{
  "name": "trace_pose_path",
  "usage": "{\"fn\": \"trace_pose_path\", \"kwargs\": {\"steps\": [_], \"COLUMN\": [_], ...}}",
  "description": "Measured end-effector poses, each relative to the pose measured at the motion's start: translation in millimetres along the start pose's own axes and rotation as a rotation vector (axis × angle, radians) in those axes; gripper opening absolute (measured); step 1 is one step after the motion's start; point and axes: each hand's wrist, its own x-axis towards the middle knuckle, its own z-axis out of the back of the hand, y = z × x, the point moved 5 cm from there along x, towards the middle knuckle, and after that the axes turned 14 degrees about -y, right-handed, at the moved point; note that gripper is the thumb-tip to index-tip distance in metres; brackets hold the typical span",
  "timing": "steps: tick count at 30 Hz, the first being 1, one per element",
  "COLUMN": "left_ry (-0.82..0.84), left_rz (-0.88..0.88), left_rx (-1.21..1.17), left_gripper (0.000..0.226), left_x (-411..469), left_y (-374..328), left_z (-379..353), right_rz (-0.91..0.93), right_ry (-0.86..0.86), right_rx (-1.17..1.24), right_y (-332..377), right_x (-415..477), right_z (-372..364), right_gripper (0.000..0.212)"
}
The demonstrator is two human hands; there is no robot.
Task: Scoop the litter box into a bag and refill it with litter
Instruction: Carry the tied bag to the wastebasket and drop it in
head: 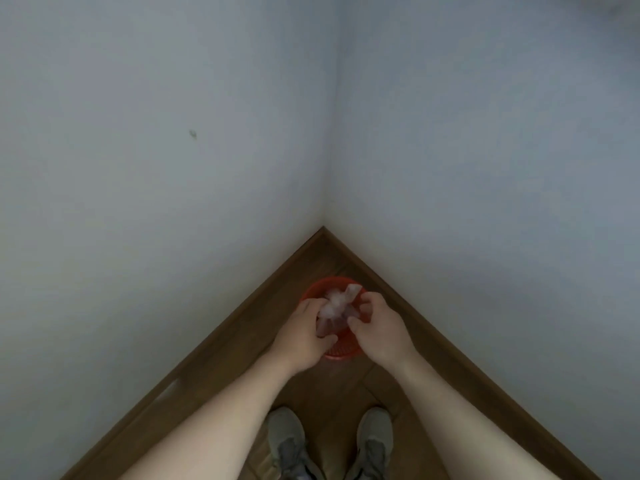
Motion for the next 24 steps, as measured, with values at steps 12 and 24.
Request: {"fn": "trace_pose_path", "kwargs": {"steps": [12,24], "left_ry": [-0.032,-0.126], "left_rz": [-0.113,-0.262], "left_rx": [0.182,0.508], "left_gripper": [0.062,0.058], "left_x": [-85,-184], "left_y": [-119,-253], "left_z": [122,228], "right_rz": [0.145,0.334], "right_ry": [-0.137,-0.227], "right_rx": [-0.146,-0.409], "right_y": [73,124], "right_x": [-110,-212], "right_z": [116,246], "right_gripper": [0.053,0.058]}}
